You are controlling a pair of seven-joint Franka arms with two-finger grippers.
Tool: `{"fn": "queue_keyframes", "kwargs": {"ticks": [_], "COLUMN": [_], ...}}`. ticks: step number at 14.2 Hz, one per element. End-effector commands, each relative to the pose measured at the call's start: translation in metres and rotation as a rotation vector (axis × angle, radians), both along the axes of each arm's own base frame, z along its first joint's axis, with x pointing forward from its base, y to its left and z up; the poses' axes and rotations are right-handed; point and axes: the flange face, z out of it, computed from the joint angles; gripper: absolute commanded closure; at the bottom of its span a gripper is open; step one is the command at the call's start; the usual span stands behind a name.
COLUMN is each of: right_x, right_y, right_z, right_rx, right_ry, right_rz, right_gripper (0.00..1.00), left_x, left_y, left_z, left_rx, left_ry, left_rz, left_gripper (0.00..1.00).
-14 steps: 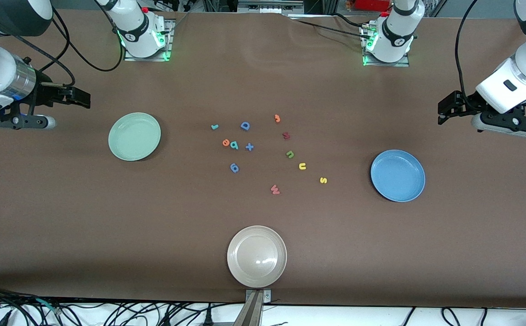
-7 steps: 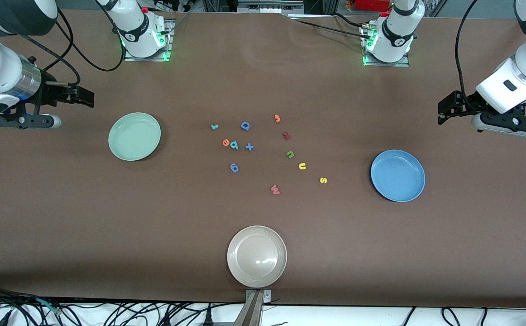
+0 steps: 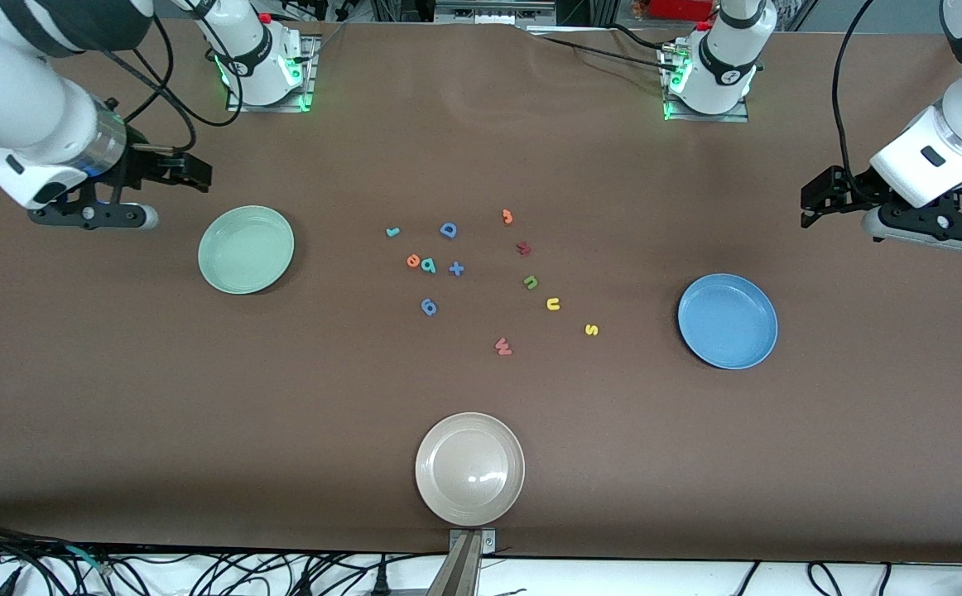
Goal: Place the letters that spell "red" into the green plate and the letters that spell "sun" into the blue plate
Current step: 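Move the right gripper over the teal letters beside the green plate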
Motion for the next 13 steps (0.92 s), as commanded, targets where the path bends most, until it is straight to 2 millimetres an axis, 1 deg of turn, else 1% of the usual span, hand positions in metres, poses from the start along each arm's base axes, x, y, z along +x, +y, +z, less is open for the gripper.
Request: {"fn": "queue_keyframes", "kwargs": {"ticks": [1, 3, 4, 6, 9, 11, 13], "right_x": [-0.004, -0.008, -0.01, -0.013, -0.023, -0.029, -0.045], "right_y": [0.031, 0.059, 0.068, 0.092, 0.117, 0.127, 0.141], "right_z": [-0.005, -0.016, -0.021, -0.037, -0.077, -0.101, -0.132], "right_rx": [0.012, 0.002, -0.002, 0.002, 0.03, 0.029, 0.015], "right_ry": [0.019, 0.034, 0.034, 0.043, 0.043, 0.023, 0.033], "right_rz": [-0.063, -0.107, -0.135, -0.174, -0.202, -0.238, -0.244], "right_gripper": [0.01, 0.01, 0.01, 0.01, 0.01, 0.01, 0.01], "left_x": [0.0, 0.0, 0.0, 0.0, 0.0, 0.0, 0.0], "left_y": [0.001, 0.0, 0.0, 0.0, 0.0, -0.001, -0.001], "left_z": [0.003, 0.003, 0.003, 0.003, 0.003, 0.003, 0.003], "left_rx": [0.026, 0.026, 0.026, 0.026, 0.026, 0.026, 0.026], "left_ry": [-0.004, -0.004, -0.004, -0.004, -0.004, -0.004, -0.004], "left_rz": [0.002, 0.001, 0.001, 0.001, 0.001, -0.001, 0.001], "left_gripper": [0.0, 0.0, 0.0, 0.0, 0.0, 0.0, 0.0]}}
